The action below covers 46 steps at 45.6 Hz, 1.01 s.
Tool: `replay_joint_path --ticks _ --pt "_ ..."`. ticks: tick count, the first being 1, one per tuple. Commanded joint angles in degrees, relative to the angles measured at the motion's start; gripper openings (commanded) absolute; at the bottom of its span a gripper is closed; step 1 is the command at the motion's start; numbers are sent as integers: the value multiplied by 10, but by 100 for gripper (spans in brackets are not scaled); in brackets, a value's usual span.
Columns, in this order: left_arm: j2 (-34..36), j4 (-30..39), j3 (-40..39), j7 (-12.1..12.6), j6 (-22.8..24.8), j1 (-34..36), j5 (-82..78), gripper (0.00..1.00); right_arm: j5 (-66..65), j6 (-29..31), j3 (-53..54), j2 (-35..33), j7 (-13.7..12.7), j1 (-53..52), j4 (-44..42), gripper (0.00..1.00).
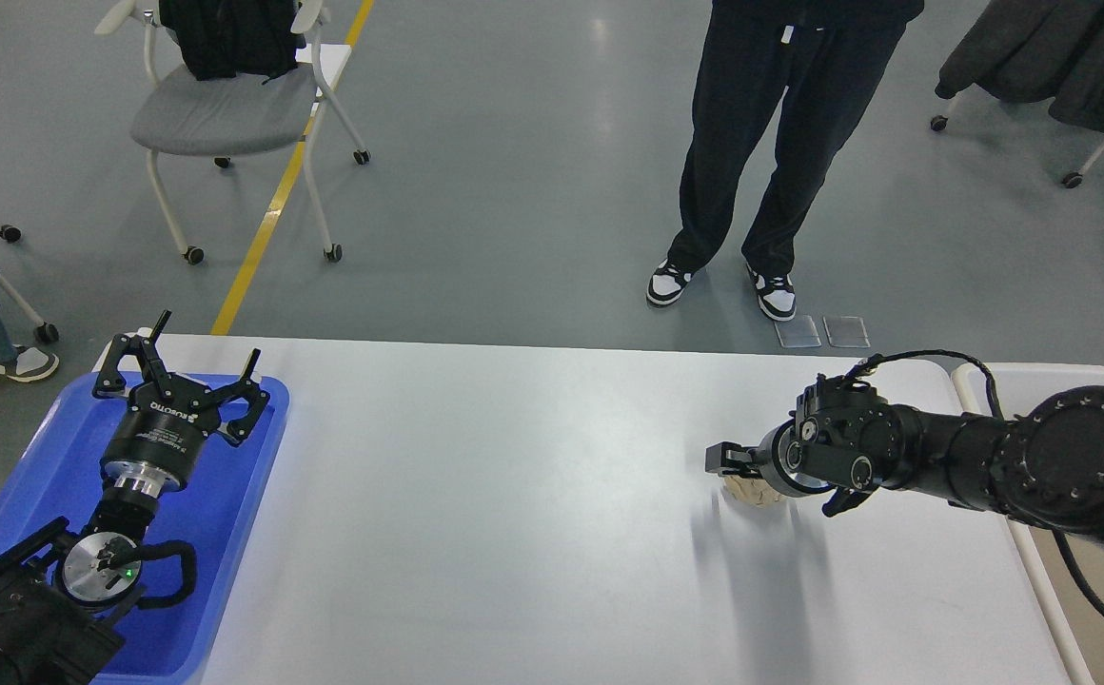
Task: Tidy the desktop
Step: 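Close the right gripper on the beige paper ball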
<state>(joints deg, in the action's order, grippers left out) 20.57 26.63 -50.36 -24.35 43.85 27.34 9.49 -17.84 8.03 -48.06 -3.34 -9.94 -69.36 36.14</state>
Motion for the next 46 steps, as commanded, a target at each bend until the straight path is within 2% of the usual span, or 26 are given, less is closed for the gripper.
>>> replay_joint_path --ticks 1,16,23,27,31,35,38,40,46 --pt "0 0 0 0 0 1 0 99 0 -8 4 4 0 8 -16 99" --pt "0 0 0 0 0 0 0 99 0 -9 5 4 0 16 -16 98" --pt "0 0 0 0 -1 0 0 99 0 -11 5 4 0 22 -15 90" --pt "0 0 0 0 -1 0 0 99 2 -11 5 4 0 22 -14 81" --pt "0 0 0 0 0 0 0 99 3 -11 5 4 0 23 -12 62" --pt "0 0 0 0 0 0 0 99 4 -10 5 4 -1 26 -10 37" --pt "0 0 0 0 0 0 0 99 8 -10 9 4 0 26 -9 12" --pt "0 0 0 0 0 0 0 99 10 -10 14 4 0 26 -8 0" --pt "0 0 0 0 0 0 0 99 11 -10 25 4 0 26 -8 0"
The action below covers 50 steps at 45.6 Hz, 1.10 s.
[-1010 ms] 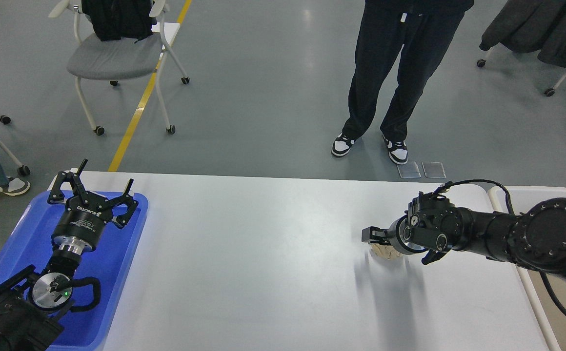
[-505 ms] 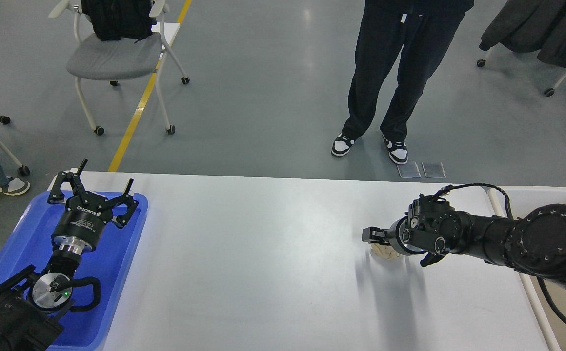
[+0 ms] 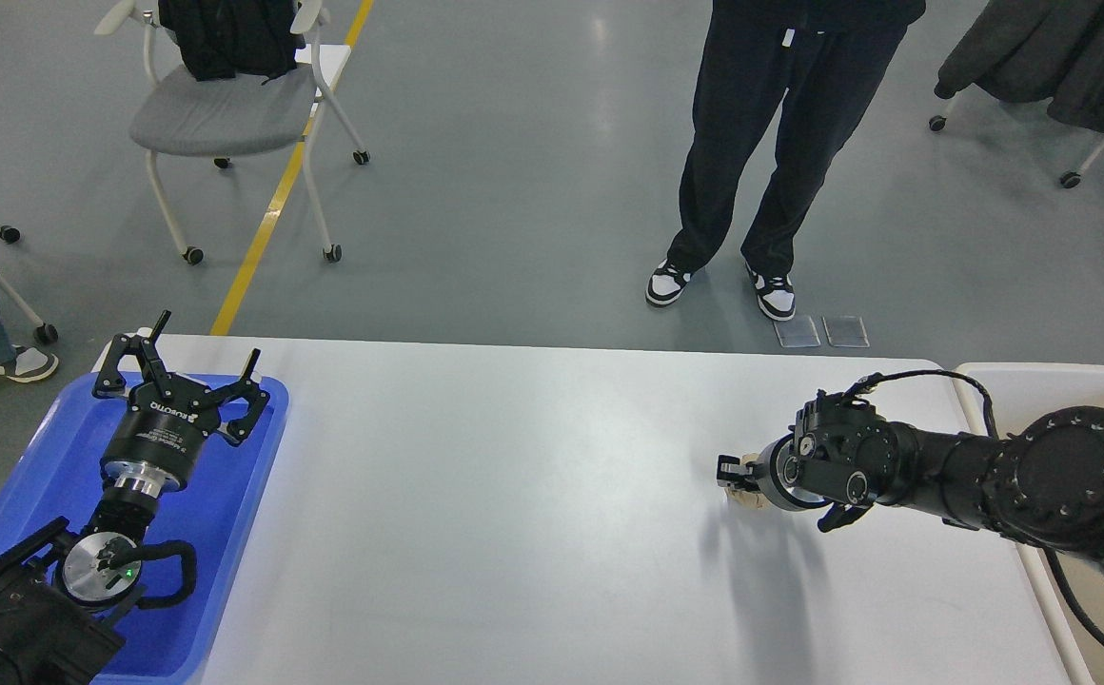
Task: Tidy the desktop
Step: 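Close the right gripper on the beige paper ball, then lift the paper ball with the right gripper and carry it toward the bin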
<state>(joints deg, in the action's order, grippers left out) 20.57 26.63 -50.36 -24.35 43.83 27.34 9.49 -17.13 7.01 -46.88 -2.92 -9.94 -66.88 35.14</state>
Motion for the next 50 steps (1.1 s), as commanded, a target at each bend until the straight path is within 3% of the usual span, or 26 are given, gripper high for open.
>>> replay_joint_path --ticks 1,12,27,36,50 --pt "0 0 0 0 0 0 0 99 4 0 14 -1 0 1 2 0" --pt "0 0 0 1 0 0 0 99 4 8 13 -8 -1 -24 26 0" --pt "0 0 0 1 0 1 0 99 0 44 -7 -77 -3 -145 172 0" --pt "0 0 0 1 0 1 0 99 -6 51 -40 -133 -3 -252 279 0" --pt "0 0 0 1 0 1 0 99 -4 134 -101 -193 -3 -440 384 0"
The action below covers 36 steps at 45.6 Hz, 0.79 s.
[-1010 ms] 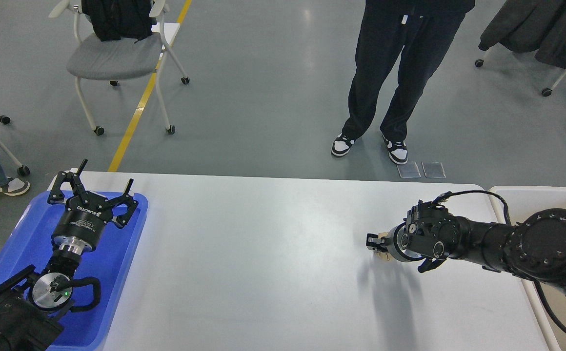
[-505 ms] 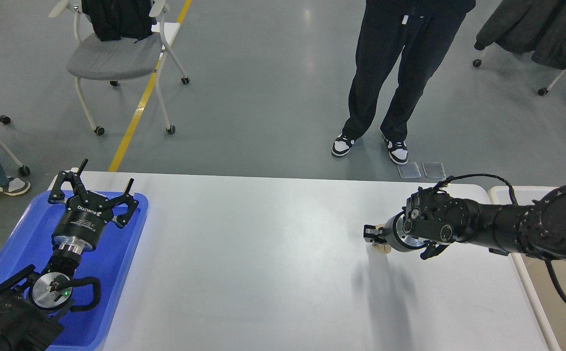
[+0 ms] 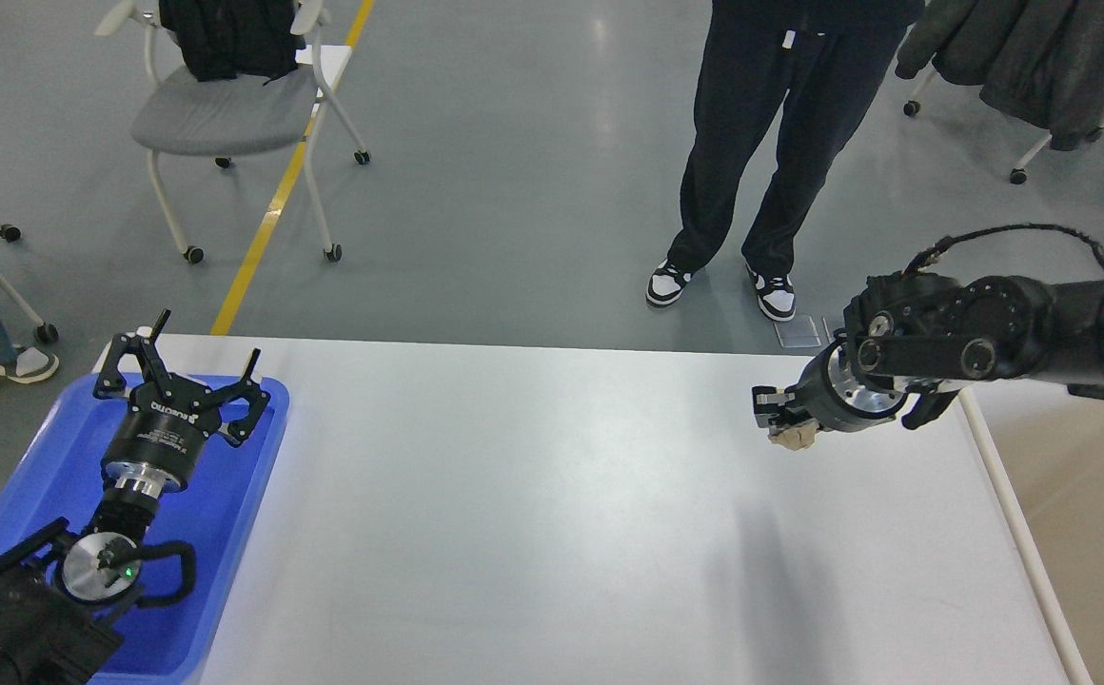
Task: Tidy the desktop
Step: 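Lift the paper ball with the right gripper and carry it toward the bin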
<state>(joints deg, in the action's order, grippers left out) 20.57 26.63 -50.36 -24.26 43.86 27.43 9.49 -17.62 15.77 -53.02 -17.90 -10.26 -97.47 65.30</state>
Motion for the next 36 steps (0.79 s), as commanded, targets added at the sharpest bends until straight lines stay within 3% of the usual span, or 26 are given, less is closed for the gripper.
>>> replay_joint_path --ticks 1,21,36 --pt "0 0 0 0 0 0 0 99 0 51 -41 -45 0 -147 90 0" --pt "0 0 0 0 0 0 0 99 0 175 -47 -62 1 -310 122 0" --pt "0 0 0 0 0 0 0 99 5 190 -51 -99 0 -356 131 0"
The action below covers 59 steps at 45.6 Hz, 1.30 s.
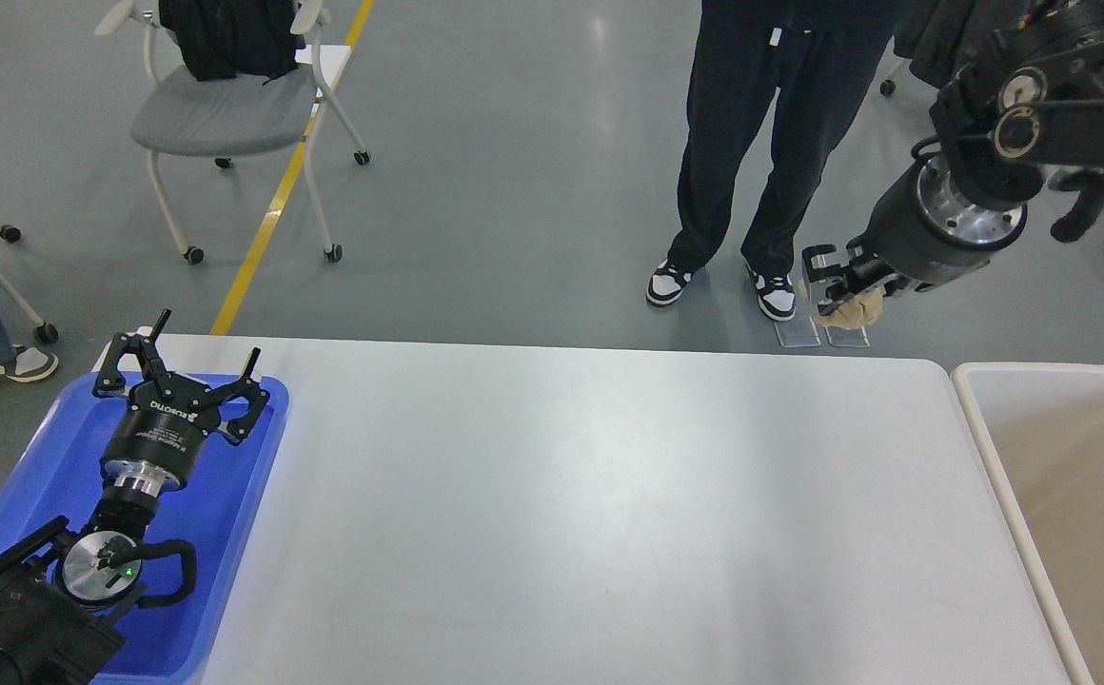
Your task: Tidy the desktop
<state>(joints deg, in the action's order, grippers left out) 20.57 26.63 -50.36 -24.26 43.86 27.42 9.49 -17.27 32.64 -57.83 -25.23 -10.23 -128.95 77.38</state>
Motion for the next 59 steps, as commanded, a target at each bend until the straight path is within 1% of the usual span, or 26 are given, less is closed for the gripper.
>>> replay_joint_path --ticks 1,7,22,28,36,44,48,49,50,59 --pt "0 0 0 0 0 0 0 99 1 22 -3 -29 -1 -43 11 0" --pt "0 0 0 0 0 0 0 99 0 22 -4 -51 -1 -46 13 0" --pt "0 0 0 0 0 0 0 99 -10 20 -58 -177 -1 -36 6 0" --pt "0 0 0 0 0 -1 0 99 -55 15 -76 -235 -2 -29 5 0" --pt "0 0 0 0 0 -1 0 99 -98 14 -102 -296 -8 5 -15 0" --pt "0 0 0 -1 0 -1 0 99 -116 14 -106 -369 -8 56 -64 0" --pt "0 0 0 0 0 -1 0 99 -128 14 -101 -391 -8 90 -93 0" --pt "0 0 0 0 0 -1 0 99 -130 14 -101 -395 -8 98 -102 0" --pt "0 0 0 -1 0 -1 0 99 -130 14 -98 -407 -8 122 -131 0" --pt "1 0 0 -1 0 -1 0 99 -123 8 -54 -423 -5 238 -244 0"
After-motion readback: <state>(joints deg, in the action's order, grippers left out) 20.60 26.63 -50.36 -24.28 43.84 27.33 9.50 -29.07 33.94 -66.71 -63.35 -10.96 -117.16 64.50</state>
